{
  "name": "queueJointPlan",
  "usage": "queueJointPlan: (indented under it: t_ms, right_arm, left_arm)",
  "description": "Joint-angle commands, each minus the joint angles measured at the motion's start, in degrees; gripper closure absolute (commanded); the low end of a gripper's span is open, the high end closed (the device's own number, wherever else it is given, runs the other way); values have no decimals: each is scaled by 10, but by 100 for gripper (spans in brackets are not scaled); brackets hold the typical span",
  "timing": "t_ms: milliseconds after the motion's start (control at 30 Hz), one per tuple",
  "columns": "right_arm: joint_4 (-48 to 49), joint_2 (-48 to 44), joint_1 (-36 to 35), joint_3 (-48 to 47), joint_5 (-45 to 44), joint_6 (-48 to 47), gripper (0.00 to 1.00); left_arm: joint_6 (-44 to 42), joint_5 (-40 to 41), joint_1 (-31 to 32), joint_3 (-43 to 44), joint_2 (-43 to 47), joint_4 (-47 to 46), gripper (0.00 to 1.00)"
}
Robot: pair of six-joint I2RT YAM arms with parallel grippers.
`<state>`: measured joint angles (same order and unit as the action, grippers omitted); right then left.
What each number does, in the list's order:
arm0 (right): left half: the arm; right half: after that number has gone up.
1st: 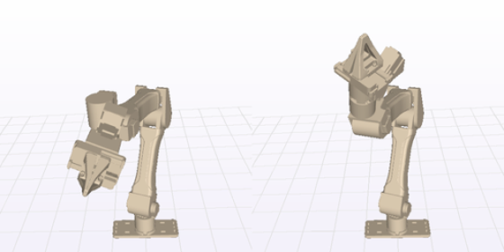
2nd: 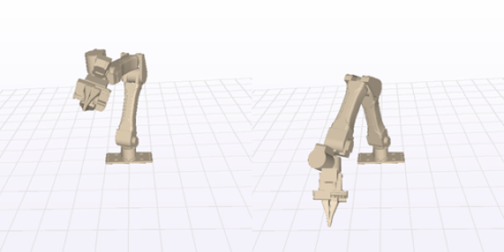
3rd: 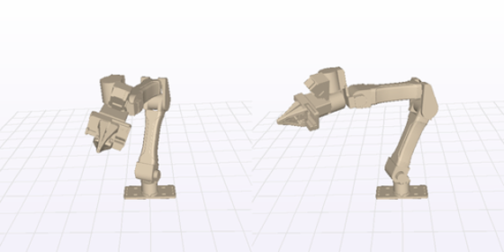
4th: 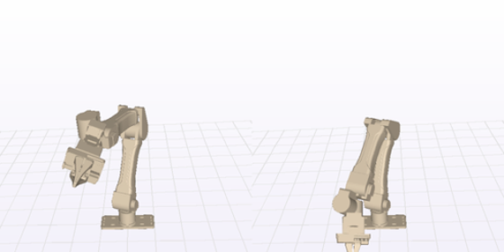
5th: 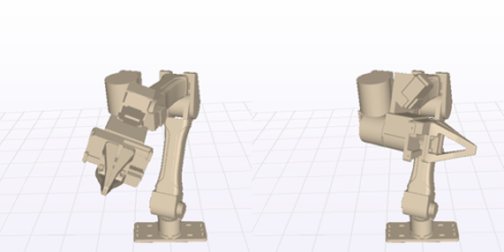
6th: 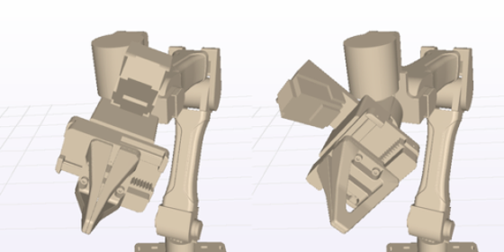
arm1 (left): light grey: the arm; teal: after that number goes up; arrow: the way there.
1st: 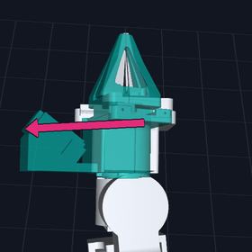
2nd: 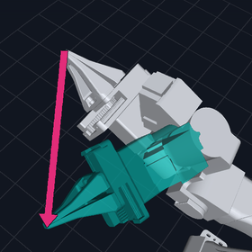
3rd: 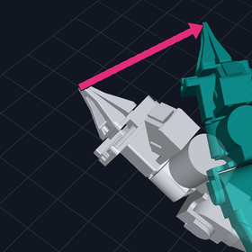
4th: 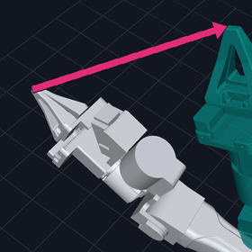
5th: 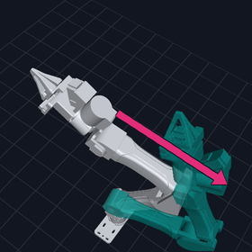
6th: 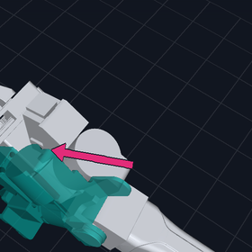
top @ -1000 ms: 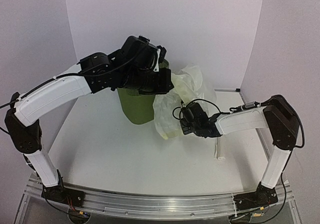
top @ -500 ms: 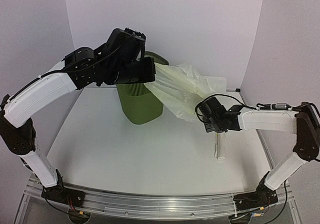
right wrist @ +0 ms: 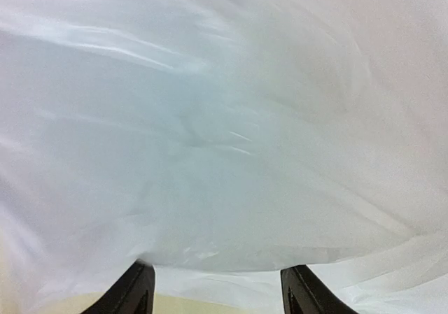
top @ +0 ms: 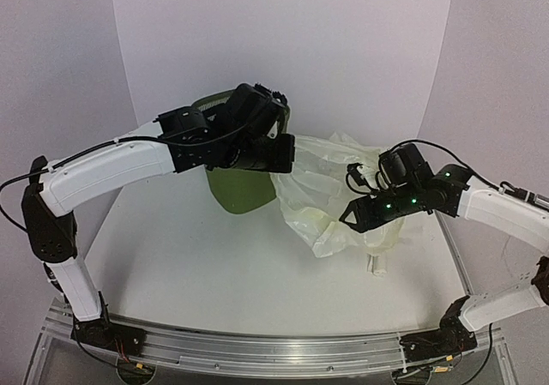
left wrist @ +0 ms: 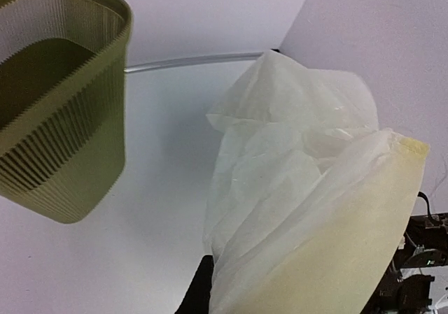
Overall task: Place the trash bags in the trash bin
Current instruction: Unfold the trash bag at the center of the board.
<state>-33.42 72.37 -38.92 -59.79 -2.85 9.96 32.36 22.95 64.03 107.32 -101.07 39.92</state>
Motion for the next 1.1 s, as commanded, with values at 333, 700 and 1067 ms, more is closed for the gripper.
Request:
queueJointPlan:
  t_ms: [333,700,1067]
  right_arm:
    - [28,-121,-2,18,239,-61,29]
    - [33,-232,-2,100,-25,-9,12]
    - [125,-71,-2,159,-177,56,11]
  left_arm:
    - [55,-72,-18,22,-50,-31,100]
    - [89,-86,-34,44,-75,7,100]
    - [105,-86,-35,20,-60,7,100]
